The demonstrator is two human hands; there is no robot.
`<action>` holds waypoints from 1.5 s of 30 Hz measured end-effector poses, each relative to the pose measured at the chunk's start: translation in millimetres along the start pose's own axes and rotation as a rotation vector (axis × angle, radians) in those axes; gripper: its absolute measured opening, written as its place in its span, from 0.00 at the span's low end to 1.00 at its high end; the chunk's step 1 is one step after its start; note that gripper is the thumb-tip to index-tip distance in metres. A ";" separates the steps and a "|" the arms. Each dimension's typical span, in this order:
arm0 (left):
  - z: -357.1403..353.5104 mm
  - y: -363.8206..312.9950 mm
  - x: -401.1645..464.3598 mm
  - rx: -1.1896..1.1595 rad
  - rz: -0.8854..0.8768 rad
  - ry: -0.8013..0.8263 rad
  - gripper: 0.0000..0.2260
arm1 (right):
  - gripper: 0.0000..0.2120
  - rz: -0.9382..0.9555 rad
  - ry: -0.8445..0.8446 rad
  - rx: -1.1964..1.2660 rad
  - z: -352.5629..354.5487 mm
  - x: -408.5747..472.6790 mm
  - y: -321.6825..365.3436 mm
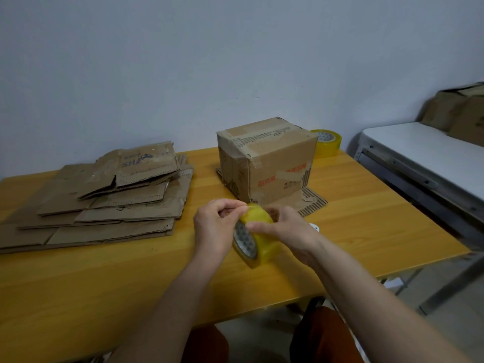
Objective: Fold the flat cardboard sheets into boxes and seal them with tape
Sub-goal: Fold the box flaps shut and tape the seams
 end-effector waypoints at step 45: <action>13.1 -6.4 141.6 0.577 -0.103 0.448 0.22 | 0.28 0.158 -0.234 -0.253 62.3 101.2 83.4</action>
Point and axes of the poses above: each hand's wrist, its own x-axis towards the middle knuckle, its own z-axis out of the back of the hand, y = z × x, the point moved 8 cm from there along x, towards the middle knuckle, and after that the axes turned 14 degrees about y, right-handed, at the moved point
